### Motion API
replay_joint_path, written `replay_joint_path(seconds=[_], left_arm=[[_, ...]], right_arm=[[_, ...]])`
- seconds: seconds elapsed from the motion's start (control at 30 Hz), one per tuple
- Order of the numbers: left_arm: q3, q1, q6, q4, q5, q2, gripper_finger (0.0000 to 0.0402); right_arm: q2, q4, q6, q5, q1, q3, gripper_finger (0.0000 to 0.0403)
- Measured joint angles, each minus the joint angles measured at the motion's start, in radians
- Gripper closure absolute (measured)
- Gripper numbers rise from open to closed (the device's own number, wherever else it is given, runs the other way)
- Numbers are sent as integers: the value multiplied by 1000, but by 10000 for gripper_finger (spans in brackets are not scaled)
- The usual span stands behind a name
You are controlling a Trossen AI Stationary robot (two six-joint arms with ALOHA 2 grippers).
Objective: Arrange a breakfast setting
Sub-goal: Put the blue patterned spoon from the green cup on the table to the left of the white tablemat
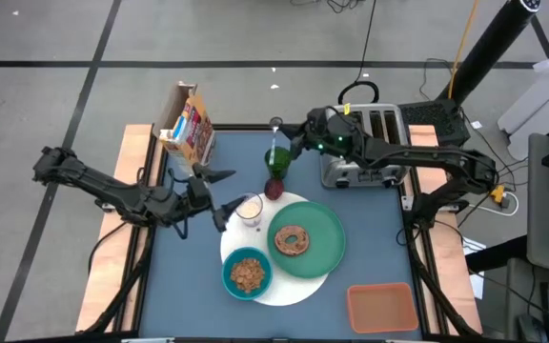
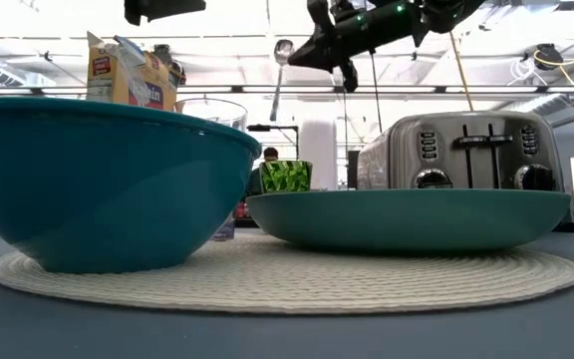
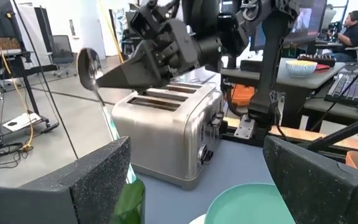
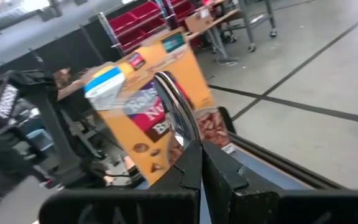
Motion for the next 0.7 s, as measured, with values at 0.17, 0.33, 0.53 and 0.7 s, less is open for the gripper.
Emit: replay_joint_path(seconds=[0.17,0.33,0.53,0.7], left_arm=[[0,28,0,122,0,87,30],[0,78,-4,260,0,185,30],[0,143,-43,336,0,266,30],[0,177,-84,337,8,296,30]], right_arm=[[0,18,15,-17,27,0,403],[0,45,6,-17,62,0,403],[0,53,-11,-17,101,0,403],[0,53,-13,-17,129,0,403]])
